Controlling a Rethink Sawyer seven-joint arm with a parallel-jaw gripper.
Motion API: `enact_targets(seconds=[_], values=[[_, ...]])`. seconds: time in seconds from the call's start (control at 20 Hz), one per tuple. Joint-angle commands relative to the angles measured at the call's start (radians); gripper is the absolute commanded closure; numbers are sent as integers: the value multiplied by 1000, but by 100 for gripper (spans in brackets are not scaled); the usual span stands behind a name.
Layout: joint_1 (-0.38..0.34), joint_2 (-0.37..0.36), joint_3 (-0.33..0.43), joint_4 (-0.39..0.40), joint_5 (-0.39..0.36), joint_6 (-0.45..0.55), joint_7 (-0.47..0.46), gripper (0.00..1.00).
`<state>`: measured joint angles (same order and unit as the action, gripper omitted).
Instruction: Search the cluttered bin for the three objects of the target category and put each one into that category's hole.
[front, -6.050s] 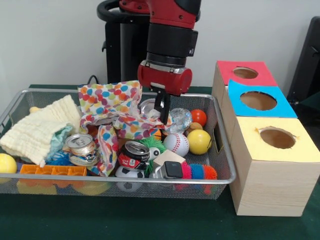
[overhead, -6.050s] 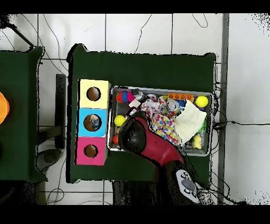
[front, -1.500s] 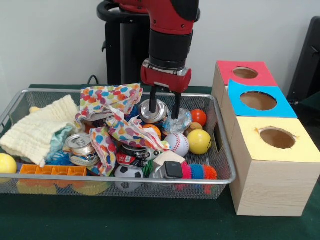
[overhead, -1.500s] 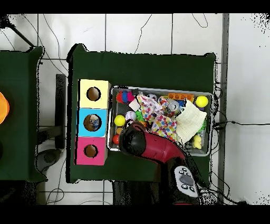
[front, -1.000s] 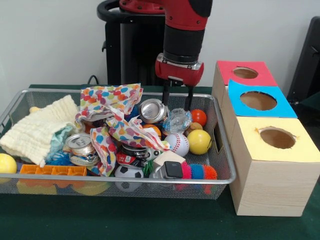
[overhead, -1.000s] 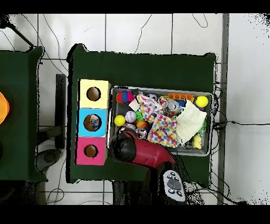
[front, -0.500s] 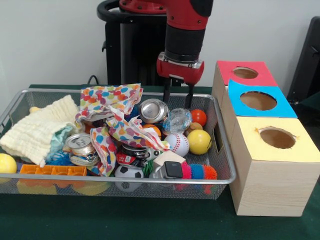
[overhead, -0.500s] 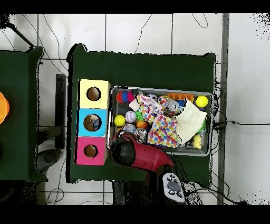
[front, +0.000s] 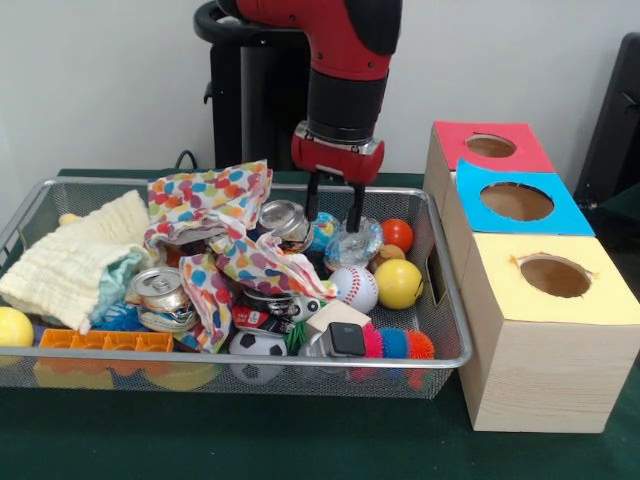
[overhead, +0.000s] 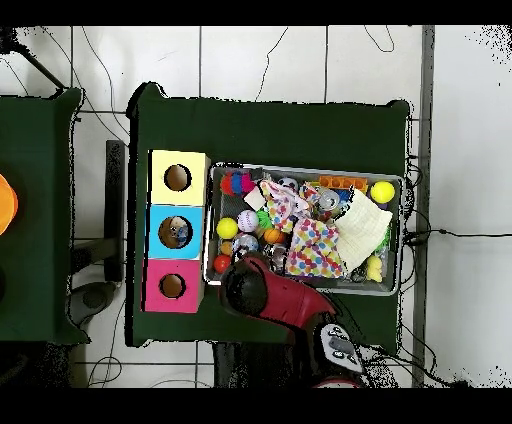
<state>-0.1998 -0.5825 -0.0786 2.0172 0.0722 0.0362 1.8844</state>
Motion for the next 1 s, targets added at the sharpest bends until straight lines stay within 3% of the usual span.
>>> enact_targets(seconds=[0.05, 0.5, 1.0], values=[[-29, 60, 96, -2, 20, -85, 204, 0], [33, -36, 89, 20, 91, 31, 235, 0], [53, -94, 101, 31, 142, 38, 247, 0]])
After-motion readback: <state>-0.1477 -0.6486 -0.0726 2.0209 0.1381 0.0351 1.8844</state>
